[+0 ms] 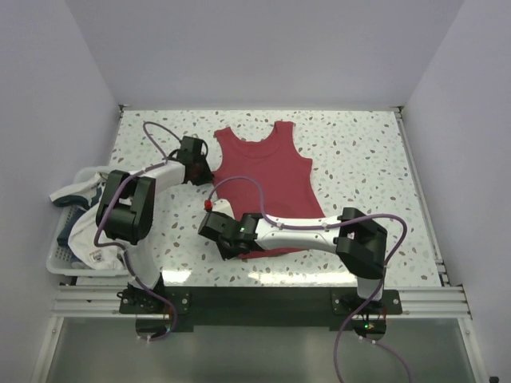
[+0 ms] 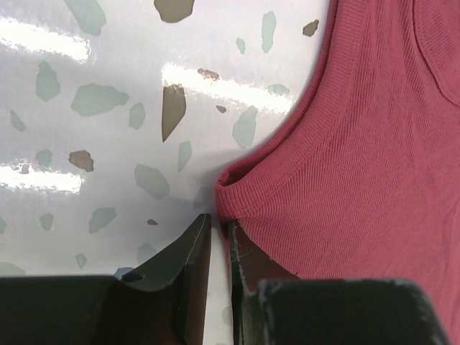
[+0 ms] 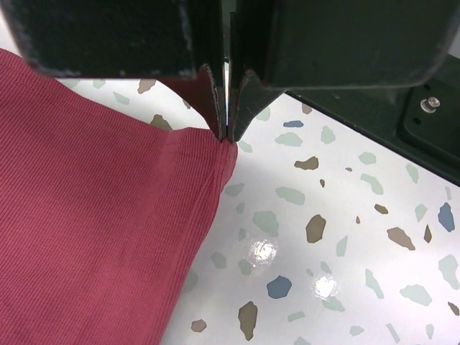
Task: Fold and stack the tank tops
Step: Flatten the tank top out
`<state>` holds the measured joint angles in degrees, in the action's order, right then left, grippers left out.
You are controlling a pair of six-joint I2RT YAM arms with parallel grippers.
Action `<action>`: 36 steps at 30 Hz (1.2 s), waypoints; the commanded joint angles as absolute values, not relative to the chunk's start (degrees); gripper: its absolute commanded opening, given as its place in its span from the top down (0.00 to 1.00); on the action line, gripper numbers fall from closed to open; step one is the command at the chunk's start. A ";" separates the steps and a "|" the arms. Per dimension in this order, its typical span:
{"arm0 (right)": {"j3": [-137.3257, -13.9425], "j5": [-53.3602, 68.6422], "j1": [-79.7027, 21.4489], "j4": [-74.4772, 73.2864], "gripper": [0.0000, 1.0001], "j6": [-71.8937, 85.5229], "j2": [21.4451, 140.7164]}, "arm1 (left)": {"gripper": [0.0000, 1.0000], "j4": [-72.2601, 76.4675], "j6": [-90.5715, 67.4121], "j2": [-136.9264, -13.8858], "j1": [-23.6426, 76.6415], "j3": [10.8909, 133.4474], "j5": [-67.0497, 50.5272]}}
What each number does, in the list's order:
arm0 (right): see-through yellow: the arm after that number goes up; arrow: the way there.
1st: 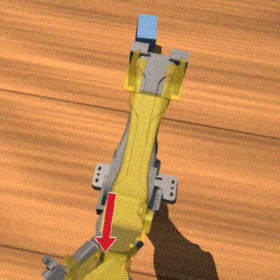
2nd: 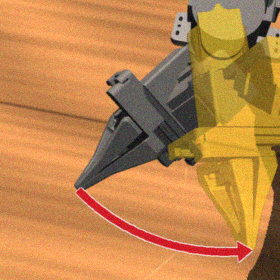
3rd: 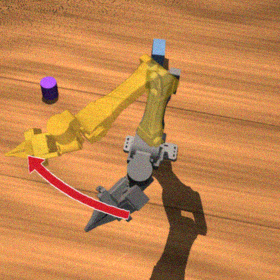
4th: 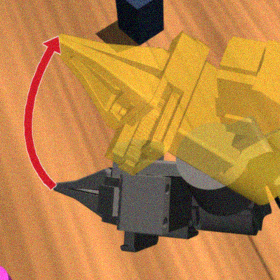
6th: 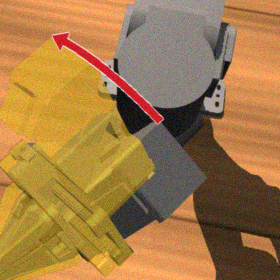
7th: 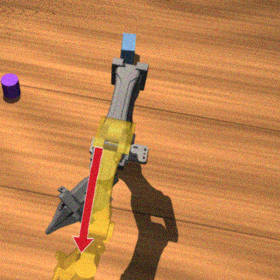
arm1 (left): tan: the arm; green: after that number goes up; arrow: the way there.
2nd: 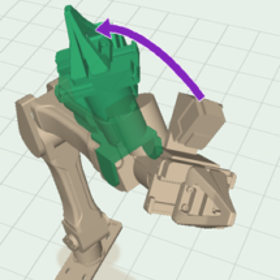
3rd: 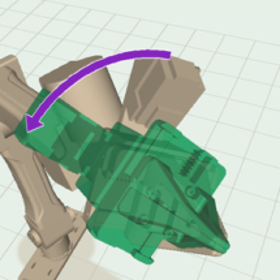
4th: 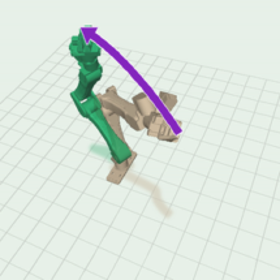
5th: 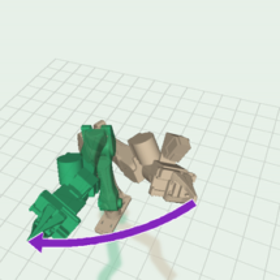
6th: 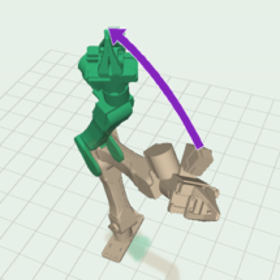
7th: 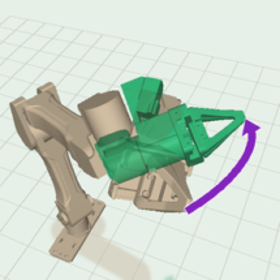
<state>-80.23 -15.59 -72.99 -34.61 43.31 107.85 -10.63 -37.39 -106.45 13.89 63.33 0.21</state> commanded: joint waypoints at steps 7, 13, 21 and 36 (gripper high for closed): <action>-80.16 -14.94 -72.77 -33.49 1.00 43.86 105.29 | 0.66 -7.38 -36.65 -107.23 13.45 66.53 1.41; -79.54 -14.59 -72.69 -33.05 1.00 44.03 105.38 | 0.69 -5.98 -37.18 -106.97 13.45 65.57 0.35; -79.37 -14.41 -72.69 -32.70 1.00 43.95 105.82 | 0.75 0.95 -38.32 -103.36 13.36 61.09 -2.46; -78.93 -14.24 -72.77 -32.25 1.00 44.12 106.17 | 0.61 3.42 -39.55 -102.75 12.57 58.19 -3.07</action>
